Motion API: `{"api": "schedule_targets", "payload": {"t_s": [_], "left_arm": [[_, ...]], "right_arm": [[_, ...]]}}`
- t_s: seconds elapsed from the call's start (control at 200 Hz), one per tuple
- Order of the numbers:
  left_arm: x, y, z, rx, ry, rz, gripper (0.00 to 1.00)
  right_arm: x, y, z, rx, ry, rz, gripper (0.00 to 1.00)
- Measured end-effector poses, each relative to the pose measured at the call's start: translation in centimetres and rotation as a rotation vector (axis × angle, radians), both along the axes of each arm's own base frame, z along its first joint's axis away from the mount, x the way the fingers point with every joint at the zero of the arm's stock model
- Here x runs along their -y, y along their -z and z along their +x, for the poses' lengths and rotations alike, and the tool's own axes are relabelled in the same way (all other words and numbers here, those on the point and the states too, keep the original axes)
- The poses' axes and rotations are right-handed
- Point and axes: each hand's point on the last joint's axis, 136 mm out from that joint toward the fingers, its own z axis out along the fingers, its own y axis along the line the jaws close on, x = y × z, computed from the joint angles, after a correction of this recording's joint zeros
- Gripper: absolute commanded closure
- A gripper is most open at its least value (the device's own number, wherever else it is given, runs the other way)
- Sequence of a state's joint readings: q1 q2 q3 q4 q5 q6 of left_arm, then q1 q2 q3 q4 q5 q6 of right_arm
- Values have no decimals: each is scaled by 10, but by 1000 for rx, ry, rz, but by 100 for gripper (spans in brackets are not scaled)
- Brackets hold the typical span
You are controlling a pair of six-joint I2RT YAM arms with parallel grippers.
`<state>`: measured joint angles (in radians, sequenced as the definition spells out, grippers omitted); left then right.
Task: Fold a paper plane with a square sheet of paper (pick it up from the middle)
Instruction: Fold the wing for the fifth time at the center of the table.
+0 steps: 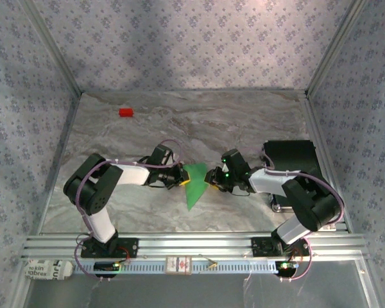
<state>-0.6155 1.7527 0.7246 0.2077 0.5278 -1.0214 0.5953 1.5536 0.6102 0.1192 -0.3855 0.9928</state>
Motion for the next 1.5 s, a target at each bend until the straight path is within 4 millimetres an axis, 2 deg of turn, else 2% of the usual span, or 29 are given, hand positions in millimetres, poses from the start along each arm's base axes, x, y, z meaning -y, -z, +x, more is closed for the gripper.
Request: {"api": "schedule_targets", "payload": {"t_s": [0.4, 0.625, 0.899, 1.244, 1.299, 1.419, 1.499], "left_arm": [[1, 0, 0, 4, 7, -2, 97], [1, 0, 0, 6, 9, -2, 97], [1, 0, -1, 8, 14, -4, 97], [1, 0, -1, 10, 19, -5, 97], [1, 0, -1, 9, 19, -6, 97], [2, 0, -1, 8, 20, -7, 96], [2, 0, -2, 6, 22, -9, 94]], "right_arm": [[-7, -5, 7, 3, -27, 49, 70], [-14, -13, 11, 26, -63, 78, 69], [-13, -7, 18, 18, -118, 97, 66], [-20, -11, 28, 40, -200, 131, 68], [-20, -9, 28, 36, -205, 128, 70], [-19, -8, 27, 37, -212, 123, 84], [-19, -7, 26, 36, -213, 122, 88]]}}
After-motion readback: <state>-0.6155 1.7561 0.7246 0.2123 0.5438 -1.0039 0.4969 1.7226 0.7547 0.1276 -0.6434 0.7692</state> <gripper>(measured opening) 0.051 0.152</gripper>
